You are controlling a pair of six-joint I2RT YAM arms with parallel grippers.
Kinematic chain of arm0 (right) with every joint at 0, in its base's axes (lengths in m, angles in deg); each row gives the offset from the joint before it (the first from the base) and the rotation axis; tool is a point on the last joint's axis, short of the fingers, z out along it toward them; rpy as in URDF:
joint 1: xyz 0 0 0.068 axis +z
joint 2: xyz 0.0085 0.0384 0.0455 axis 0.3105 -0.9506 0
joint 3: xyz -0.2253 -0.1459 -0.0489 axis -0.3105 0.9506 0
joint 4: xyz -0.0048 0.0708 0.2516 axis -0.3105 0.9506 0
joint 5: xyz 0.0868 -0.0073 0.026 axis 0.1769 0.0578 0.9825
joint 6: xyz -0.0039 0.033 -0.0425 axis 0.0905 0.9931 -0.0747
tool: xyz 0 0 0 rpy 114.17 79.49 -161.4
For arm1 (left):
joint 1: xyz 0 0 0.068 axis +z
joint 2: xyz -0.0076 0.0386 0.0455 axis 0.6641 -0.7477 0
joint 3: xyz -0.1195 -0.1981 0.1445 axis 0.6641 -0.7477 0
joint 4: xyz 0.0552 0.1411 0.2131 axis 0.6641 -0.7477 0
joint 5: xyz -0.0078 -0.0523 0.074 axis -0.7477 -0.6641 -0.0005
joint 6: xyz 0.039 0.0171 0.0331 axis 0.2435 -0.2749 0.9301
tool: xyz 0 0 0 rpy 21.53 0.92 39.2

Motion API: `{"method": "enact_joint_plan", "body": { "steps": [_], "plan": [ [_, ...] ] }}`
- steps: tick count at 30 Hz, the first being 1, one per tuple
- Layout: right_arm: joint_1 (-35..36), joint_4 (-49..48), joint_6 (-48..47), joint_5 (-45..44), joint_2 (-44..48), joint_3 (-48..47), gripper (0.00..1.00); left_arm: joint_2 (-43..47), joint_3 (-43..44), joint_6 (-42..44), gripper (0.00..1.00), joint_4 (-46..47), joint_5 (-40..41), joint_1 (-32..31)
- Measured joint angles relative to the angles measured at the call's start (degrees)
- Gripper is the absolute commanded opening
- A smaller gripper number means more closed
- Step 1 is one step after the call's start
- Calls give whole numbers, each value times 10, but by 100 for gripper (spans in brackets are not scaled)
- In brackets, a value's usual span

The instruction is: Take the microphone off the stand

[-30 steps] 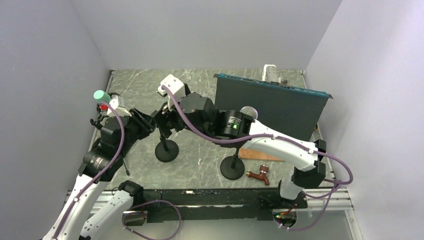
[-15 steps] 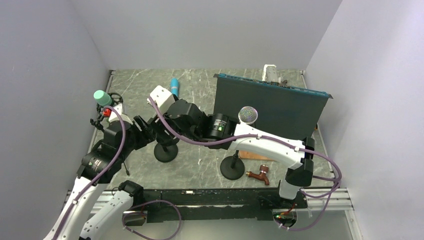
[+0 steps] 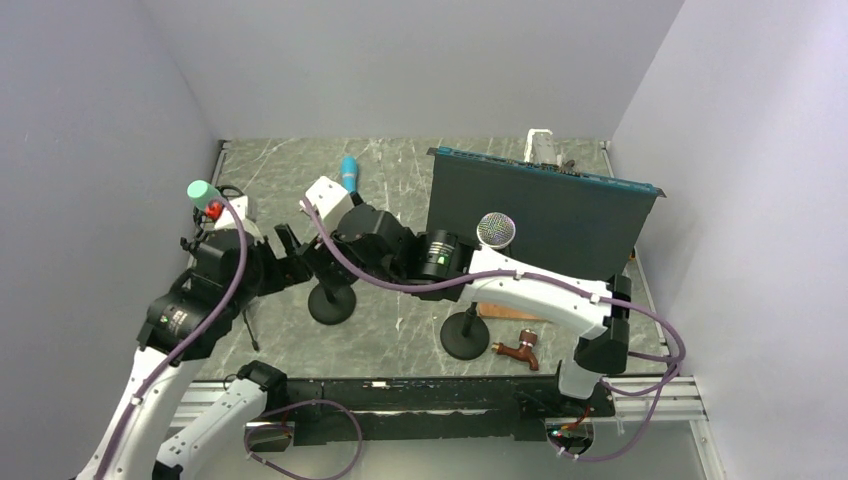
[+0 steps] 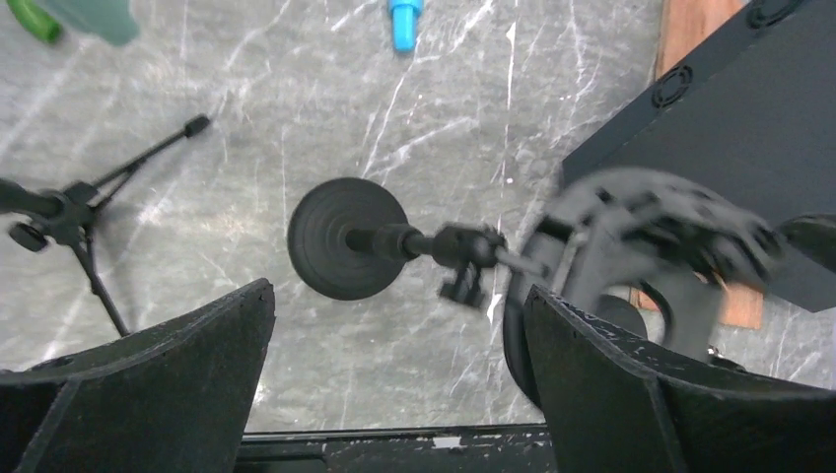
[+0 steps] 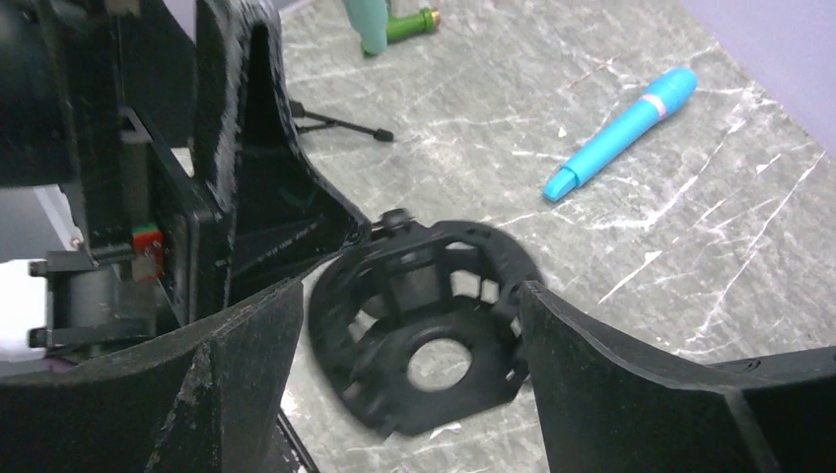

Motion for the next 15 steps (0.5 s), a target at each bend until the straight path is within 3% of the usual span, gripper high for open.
{"method": "enact_joint_plan", "body": {
  "steps": [5, 10, 13, 15],
  "plan": [
    [0, 5, 8, -3, 39, -8, 90, -48, 117, 50, 100, -23, -10, 0],
    [0, -14, 8, -22, 121, -4, 93, -59, 145, 100, 99, -22, -71, 0],
    [0, -32, 7, -35, 163, 4, 94, -87, 152, 126, 83, -25, -108, 0],
    [0, -46, 5, -46, 184, 14, 94, -109, 154, 138, 82, -22, -128, 0]
  ]
}}
